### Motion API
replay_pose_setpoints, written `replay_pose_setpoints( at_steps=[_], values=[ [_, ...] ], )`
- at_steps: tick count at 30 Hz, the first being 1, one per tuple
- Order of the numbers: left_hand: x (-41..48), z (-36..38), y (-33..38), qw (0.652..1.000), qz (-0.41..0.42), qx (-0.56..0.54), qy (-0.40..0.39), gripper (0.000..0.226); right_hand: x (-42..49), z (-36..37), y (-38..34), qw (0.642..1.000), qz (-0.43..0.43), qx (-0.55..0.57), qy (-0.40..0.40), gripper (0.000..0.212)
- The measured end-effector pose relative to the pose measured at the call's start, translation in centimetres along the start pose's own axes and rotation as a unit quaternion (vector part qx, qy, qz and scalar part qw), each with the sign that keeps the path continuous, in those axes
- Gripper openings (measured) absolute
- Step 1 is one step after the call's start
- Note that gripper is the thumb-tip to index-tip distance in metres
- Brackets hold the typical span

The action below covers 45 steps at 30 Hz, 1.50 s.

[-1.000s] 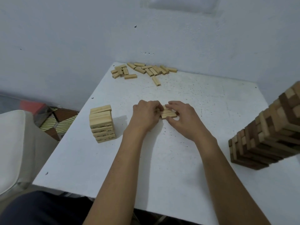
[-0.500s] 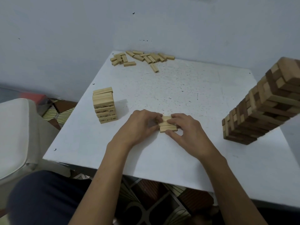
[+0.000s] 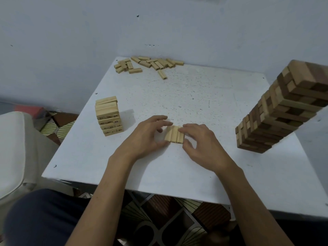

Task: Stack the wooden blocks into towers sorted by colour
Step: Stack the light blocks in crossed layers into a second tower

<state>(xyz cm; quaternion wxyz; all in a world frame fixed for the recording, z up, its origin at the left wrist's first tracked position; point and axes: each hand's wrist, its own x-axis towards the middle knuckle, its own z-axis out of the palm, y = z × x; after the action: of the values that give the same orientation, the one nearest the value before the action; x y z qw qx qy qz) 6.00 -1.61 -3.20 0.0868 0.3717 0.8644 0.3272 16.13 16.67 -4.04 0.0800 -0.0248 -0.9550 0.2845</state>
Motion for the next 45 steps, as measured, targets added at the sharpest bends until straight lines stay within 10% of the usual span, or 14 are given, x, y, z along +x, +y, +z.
replay_pose_setpoints(
  at_steps=[45],
  values=[
    [-4.2, -13.9, -5.3, 0.982, -0.128, -0.008, 0.136, 0.059, 14.2, 0.7, -13.3, 0.978, -0.151, 0.084, -0.116, 0.033]
  ],
)
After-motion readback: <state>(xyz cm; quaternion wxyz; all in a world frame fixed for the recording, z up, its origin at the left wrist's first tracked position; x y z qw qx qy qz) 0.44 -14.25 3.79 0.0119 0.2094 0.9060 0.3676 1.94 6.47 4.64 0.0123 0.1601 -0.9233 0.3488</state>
